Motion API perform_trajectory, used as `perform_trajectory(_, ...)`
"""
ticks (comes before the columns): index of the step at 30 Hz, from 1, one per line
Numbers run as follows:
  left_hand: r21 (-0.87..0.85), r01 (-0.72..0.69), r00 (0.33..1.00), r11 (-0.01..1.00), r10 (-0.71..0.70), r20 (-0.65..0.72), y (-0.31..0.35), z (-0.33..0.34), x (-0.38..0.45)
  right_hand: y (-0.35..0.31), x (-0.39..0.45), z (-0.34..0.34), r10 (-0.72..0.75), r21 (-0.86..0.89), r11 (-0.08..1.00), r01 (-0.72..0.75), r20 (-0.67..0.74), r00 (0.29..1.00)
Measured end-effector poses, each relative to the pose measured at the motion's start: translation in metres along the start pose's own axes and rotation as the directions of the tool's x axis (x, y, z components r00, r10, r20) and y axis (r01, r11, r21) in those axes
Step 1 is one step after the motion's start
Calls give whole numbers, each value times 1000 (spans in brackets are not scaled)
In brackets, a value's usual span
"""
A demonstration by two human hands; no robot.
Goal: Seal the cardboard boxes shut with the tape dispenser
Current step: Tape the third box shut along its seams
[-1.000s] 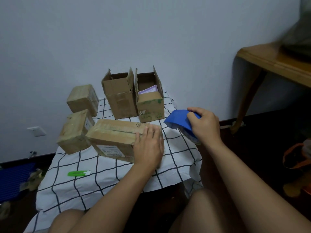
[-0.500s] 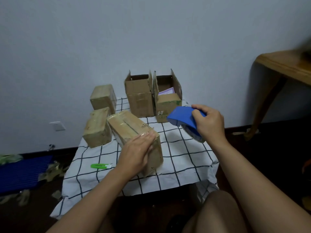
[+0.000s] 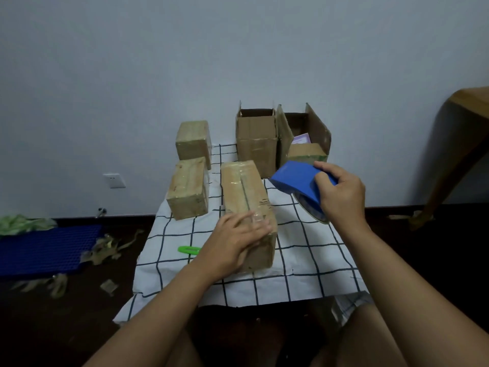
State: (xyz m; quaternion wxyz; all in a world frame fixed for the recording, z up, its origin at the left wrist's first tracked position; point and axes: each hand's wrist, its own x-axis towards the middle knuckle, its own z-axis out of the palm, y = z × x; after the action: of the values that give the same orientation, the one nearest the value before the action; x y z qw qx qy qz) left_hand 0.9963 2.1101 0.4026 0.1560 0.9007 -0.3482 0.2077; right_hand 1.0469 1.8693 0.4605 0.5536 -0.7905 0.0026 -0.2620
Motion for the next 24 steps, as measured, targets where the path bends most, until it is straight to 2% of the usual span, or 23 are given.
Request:
perform_trajectory(3, 39, 51, 994, 998, -47, -94, -3, 5, -7, -7, 3, 8, 40, 93, 995, -34, -65, 997)
perform_trajectory(5, -8, 112, 978, 994, -112, -177, 0, 10, -11, -15, 3, 15, 109, 216, 972, -91, -73, 991)
perform_trajectory(7, -88, 181, 951, 980, -197, -239, 2, 15, -15, -25, -2, 30, 165, 344, 928, -142, -40, 985)
perform_trajectory(9, -118, 194, 933, 974, -220, -284, 0, 19, -19, -35, -14, 50, 168, 394, 904, -166, 28, 985)
perform_trajectory(15, -91, 220, 900, 971, -238, -365, -4, 30, -30, -36, -52, 95, 140, 358, 905, -229, 258, 956)
perform_trajectory(24, -35, 211, 884, 977, -206, -420, -7, 41, -28, -28, 11, 135, 119, 291, 932, -217, 319, 940)
